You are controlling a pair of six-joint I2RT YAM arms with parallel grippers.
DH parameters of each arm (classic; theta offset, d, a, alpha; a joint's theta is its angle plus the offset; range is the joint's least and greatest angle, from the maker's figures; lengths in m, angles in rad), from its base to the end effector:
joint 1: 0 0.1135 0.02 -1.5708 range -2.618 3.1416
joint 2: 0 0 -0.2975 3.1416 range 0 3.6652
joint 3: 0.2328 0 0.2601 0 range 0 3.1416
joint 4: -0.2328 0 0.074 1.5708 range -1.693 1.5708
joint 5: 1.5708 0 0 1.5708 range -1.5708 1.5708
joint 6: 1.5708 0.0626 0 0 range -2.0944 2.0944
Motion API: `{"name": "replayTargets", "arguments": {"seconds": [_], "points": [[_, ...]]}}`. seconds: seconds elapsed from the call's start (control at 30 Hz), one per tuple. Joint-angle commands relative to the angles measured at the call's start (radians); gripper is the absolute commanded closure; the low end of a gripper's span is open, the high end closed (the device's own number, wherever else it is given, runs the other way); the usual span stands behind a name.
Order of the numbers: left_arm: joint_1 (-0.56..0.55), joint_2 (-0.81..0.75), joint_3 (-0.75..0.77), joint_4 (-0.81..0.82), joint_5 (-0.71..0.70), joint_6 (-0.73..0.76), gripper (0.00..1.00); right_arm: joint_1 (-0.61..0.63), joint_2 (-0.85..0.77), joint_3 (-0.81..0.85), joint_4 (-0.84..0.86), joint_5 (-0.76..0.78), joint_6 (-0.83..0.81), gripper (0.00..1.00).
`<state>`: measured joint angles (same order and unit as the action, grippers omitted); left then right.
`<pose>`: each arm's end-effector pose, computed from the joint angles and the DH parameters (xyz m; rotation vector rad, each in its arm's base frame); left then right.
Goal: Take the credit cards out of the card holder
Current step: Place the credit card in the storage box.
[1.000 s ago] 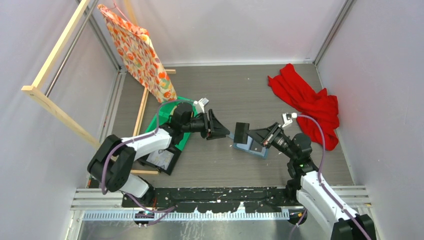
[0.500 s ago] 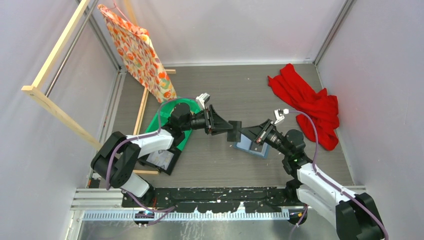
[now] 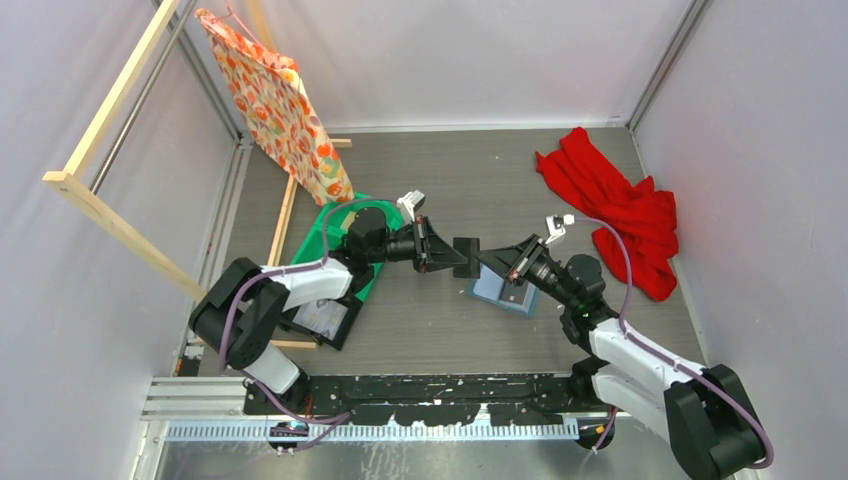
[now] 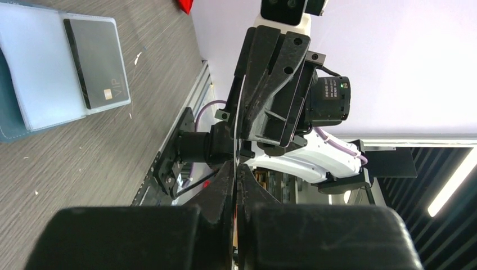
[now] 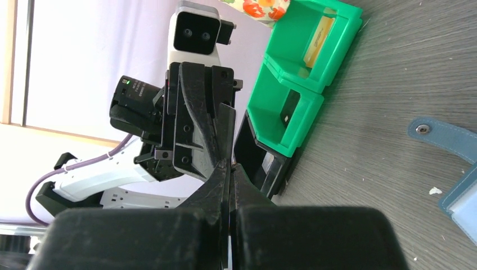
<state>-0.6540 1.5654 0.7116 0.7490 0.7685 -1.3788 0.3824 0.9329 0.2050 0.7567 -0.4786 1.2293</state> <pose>0.2499 -0.2464 0.2472 -0.0289 2.1804 -2.0046 0.1759 0.1018 0.2326 0.3171 1.7683 1.5881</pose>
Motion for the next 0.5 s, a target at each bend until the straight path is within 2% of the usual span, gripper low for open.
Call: {"name": "replayTargets", "arguments": {"seconds": [0.0, 0.07, 0.13, 0.2, 0.3, 0.4, 0.47], "points": [[-0.012, -0.022, 0.057, -0.037, -0.001, 0.045, 0.99, 0.014, 0.000, 0.051, 0.020, 0.011, -0.031, 0.97], [-0.009, -0.071, 0.086, -0.183, -0.021, 0.119, 0.99, 0.014, -0.020, 0.065, -0.038, 0.019, -0.051, 0.75], [-0.009, -0.136, 0.139, -0.467, -0.074, 0.247, 0.99, 0.014, -0.033, 0.074, -0.064, 0.017, -0.063, 0.70], [-0.010, -0.195, 0.194, -0.661, -0.133, 0.377, 0.99, 0.014, -0.038, 0.083, -0.073, 0.018, -0.069, 0.71], [-0.005, -0.226, 0.236, -0.776, -0.162, 0.429, 0.99, 0.014, -0.030, 0.089, -0.067, 0.022, -0.071, 0.71], [0.005, -0.231, 0.247, -0.801, -0.151, 0.428, 0.99, 0.014, -0.022, 0.088, -0.079, 0.036, -0.076, 0.50], [0.019, -0.243, 0.258, -0.848, -0.155, 0.447, 1.00, 0.014, -0.028, 0.092, -0.134, 0.056, -0.095, 0.40]]}}
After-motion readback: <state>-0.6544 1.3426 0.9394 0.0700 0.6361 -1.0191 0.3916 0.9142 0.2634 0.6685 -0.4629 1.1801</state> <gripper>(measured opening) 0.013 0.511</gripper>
